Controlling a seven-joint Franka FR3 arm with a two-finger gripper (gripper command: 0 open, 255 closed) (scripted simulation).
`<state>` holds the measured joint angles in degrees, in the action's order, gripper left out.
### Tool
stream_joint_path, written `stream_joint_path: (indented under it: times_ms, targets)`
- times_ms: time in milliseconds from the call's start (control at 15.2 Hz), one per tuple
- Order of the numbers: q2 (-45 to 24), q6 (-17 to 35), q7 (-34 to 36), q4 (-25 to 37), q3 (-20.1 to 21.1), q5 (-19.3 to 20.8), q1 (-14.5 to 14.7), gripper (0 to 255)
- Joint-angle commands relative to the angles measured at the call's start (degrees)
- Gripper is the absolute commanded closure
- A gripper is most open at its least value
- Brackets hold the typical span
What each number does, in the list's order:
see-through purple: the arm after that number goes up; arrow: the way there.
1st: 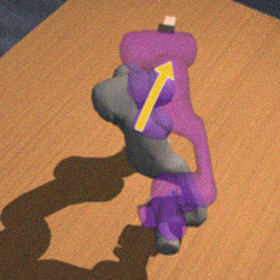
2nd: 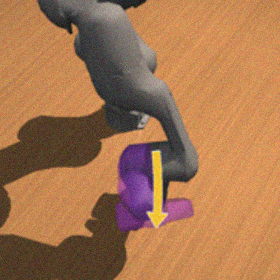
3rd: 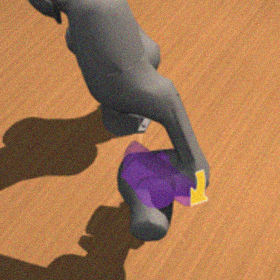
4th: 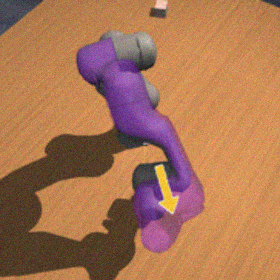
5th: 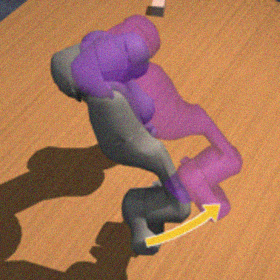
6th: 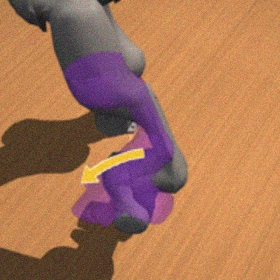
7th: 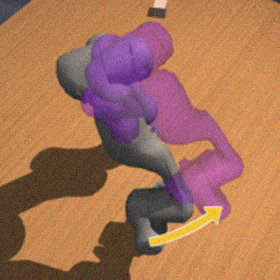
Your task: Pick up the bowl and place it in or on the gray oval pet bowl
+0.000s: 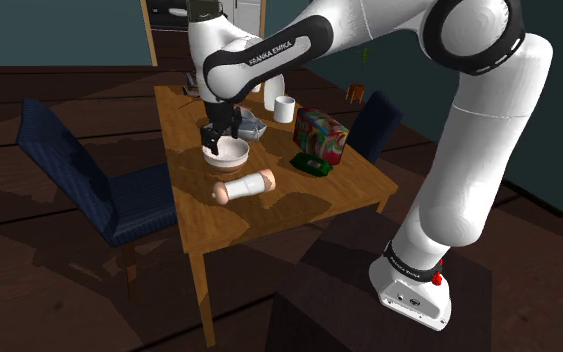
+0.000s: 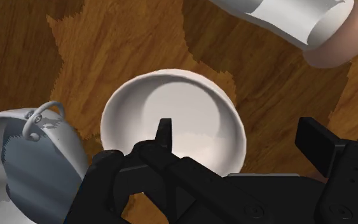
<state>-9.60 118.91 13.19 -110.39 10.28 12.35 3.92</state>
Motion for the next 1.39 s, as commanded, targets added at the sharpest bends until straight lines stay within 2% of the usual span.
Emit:
stream_joint_path:
  times_ms: [0, 132, 198, 660, 1188, 1254, 1320]
  targets:
    - [-4.8, 0.2, 1.3, 4.3, 0.1, 1.4, 0.8, 0]
    - [-9.4, 0.0, 2.3, 8.8, 0.1, 2.6, 1.7, 0]
    - [-9.7, 0.0, 2.4, 9.1, 0.1, 2.7, 1.8, 0]
    - [-12.2, 4.8, 3.0, 6.7, -0.5, 3.8, 1.5, 0]
    - [-12.2, 4.8, 3.0, 6.8, -0.5, 3.8, 1.5, 0]
    - [-12.2, 4.8, 3.0, 6.8, -0.5, 3.8, 1.5, 255]
    - [-12.2, 4.8, 3.0, 6.8, -0.5, 3.8, 1.5, 255]
